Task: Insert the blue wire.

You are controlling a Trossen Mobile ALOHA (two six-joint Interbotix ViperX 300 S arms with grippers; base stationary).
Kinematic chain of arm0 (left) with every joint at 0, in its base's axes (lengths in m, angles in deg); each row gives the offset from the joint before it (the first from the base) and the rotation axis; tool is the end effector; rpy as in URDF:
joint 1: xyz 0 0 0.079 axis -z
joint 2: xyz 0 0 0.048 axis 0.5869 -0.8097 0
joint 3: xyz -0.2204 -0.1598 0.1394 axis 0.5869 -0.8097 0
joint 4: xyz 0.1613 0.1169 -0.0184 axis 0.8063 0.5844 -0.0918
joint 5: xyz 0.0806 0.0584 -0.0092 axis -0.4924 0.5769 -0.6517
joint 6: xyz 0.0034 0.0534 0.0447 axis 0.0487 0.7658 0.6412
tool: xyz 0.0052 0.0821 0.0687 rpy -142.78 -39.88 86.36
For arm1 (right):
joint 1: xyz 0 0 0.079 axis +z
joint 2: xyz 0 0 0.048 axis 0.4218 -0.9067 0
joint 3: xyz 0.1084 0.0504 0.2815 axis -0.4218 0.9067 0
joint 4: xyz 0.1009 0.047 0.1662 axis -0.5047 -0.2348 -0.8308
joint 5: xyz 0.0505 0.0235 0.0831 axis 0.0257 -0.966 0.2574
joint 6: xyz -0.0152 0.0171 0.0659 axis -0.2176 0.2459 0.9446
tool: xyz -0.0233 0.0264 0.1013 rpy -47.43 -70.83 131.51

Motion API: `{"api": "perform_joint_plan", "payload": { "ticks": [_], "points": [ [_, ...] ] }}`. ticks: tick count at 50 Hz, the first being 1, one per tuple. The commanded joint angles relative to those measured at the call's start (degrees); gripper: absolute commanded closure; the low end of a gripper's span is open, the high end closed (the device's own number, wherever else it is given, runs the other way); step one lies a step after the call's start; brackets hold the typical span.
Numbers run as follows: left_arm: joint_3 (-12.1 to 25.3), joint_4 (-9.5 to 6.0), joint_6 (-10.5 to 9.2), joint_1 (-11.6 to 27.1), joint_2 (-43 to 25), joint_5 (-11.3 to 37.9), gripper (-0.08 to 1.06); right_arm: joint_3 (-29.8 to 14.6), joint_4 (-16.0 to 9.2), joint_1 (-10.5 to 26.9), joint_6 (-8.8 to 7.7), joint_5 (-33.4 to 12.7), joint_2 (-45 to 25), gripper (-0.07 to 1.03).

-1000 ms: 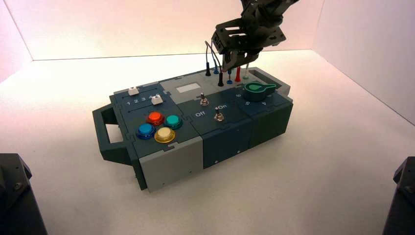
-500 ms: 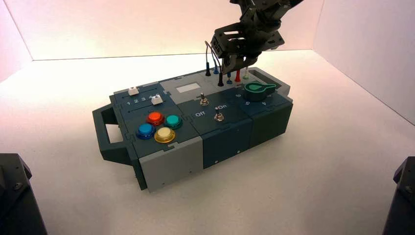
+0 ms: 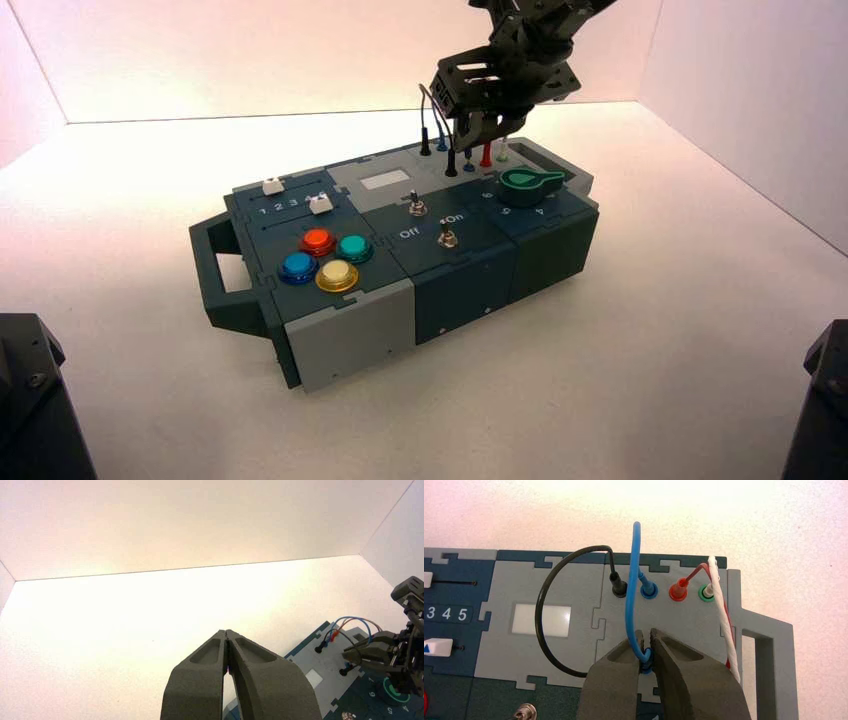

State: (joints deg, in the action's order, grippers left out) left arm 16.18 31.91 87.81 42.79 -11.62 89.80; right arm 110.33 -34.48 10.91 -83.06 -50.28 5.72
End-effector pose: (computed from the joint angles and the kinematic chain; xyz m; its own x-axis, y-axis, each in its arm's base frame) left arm 0.2177 -0.0380 0.2384 0.8857 -0.1732 -0.4307 0.1405 0.9843 -0.1067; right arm 0.3141 0.2304 0.0482 0.4468 0.3421 -0.8266 -0.5350 0.8428 0.0597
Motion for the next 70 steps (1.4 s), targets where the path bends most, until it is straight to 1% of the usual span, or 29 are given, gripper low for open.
{"api": "perform_joint_plan", "payload": {
  "ticks": [1, 15, 36, 40, 46, 49, 60, 70],
  "points": [
    [0.70, 0.00, 0.09, 0.26, -0.44, -0.70, 1.01, -0.44, 0.26, -0.09, -0.09, -2.20, 0.79, 0.98],
    [0.70, 0.09, 0.09, 0.26, -0.18, -0.79, 1.01, -2.72, 1.58, -0.09, -0.18, -7.91, 0.53, 0.98],
    [0.70, 0.09, 0.09, 0.26, 0.09, -0.88, 1.01, -4.13, 1.58, -0.09, -0.09, -13.45, 0.09, 0.98],
    [0.70, 0.09, 0.09, 0.26, 0.00, -0.88, 1.01, -4.48, 1.58, -0.18, -0.09, -13.89, -0.18, 0.98],
    [0.70, 0.09, 0.09, 0.26, 0.09, -0.88, 1.01, -5.27, 1.58, -0.09, -0.09, -14.85, -0.97, 0.98],
    [0.70, 0.09, 0.09, 0.26, 0.09, -0.88, 1.01, -6.68, 1.58, -0.09, -0.09, -16.70, -3.16, 0.98],
    [0.62, 0.00, 0.09, 0.26, 0.09, -0.88, 1.01, -7.65, 1.49, -0.09, -0.09, -17.67, -5.45, 0.98],
    [0.53, 0.09, 0.09, 0.26, 0.18, -0.88, 1.01, -7.65, 1.58, -0.09, -0.09, -18.11, -6.24, 0.98]
  ]
}}
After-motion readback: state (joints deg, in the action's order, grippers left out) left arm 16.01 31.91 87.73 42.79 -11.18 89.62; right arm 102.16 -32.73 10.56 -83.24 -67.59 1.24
